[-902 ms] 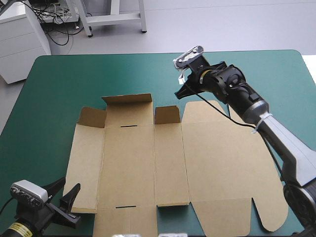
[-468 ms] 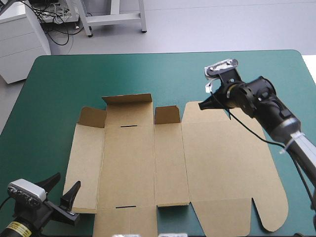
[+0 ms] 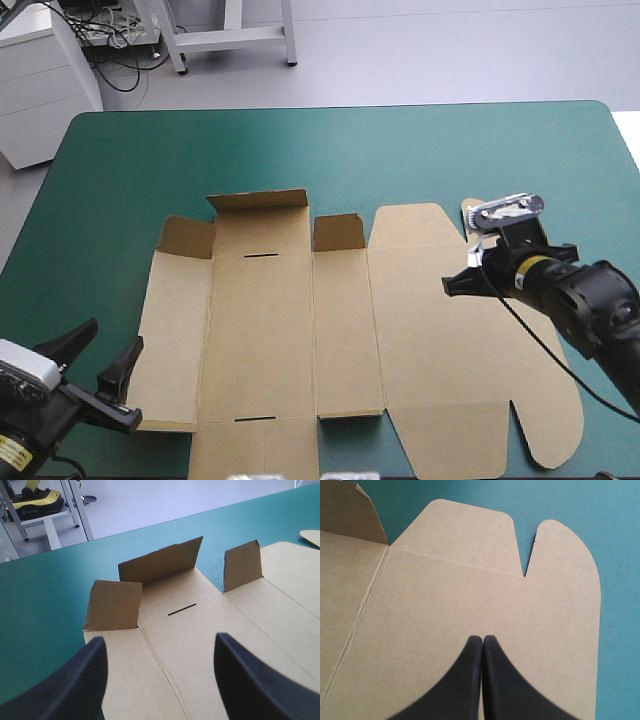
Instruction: Fold the box
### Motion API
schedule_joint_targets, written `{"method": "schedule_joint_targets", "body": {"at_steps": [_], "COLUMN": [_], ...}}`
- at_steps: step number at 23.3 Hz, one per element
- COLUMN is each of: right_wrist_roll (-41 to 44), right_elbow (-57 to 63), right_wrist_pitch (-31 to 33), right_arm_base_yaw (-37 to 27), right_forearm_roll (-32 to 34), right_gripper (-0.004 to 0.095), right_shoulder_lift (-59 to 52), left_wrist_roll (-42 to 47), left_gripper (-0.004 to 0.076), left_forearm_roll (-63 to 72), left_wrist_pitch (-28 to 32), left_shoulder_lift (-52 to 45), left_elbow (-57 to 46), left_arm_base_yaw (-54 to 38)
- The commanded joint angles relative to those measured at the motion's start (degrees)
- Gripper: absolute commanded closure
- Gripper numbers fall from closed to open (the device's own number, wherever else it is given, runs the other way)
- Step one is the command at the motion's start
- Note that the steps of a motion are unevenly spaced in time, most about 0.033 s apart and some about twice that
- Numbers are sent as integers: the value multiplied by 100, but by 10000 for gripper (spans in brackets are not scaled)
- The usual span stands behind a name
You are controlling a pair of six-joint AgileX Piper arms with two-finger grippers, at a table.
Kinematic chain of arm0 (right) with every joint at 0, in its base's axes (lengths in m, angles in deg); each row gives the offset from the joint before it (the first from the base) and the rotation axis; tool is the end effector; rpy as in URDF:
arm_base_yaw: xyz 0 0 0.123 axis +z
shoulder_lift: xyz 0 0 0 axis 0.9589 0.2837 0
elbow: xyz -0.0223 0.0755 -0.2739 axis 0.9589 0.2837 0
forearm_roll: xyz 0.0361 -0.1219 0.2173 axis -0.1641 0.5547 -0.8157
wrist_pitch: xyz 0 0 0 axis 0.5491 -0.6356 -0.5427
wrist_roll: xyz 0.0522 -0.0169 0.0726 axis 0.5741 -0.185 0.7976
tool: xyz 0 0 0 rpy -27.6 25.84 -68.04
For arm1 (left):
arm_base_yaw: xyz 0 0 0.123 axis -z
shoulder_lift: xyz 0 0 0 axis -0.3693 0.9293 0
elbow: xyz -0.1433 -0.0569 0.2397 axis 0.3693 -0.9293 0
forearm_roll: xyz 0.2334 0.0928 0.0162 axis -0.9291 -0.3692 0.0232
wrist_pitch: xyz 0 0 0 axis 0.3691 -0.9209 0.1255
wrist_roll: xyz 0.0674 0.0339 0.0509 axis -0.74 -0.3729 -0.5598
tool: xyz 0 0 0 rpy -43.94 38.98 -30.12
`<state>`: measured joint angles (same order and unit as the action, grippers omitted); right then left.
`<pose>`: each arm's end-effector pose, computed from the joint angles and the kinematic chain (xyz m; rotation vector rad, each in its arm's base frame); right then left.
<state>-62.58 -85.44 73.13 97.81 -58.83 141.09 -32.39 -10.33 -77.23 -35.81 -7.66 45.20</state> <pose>0.1941 0.0753 0.3433 -0.3932 2.2565 0.0888 0.0348 -0.0115 0.3368 0.3928 1.7899 -0.2215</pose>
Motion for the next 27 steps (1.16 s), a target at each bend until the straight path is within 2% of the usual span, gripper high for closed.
{"method": "schedule_joint_targets", "body": {"at_steps": [1,7,10,11,15,20,27], "right_wrist_roll": [84,154,164,175,175,155,56], "right_elbow": [158,876,1165,1374,1710,1880,1880], "right_wrist_pitch": [-152,-105,-28,-3,117,306,446], "right_arm_base_yaw": [-28,-28,-28,-28,-28,-28,-28], "right_forearm_roll": [111,111,99,54,-104,-116,-116], "right_gripper": [926,926,926,926,926,926,931], "right_shoulder_lift": [-628,-1524,-1810,-1991,-2467,-3063,-3375], "left_wrist_roll": [49,49,347,546,676,810,742], "left_gripper": [281,281,281,281,281,282,282], "left_forearm_roll": [-160,-495,-750,-933,-1450,-2069,-2413], "left_wrist_pitch": [32,-1017,-1424,-1735,-2355,-2389,-2401], "left_shoulder_lift": [615,1702,2129,2379,2746,2899,4004], "left_elbow": [679,1794,2041,2151,2197,2197,2197], "left_arm_base_yaw": [8,8,8,8,8,8,8]}}
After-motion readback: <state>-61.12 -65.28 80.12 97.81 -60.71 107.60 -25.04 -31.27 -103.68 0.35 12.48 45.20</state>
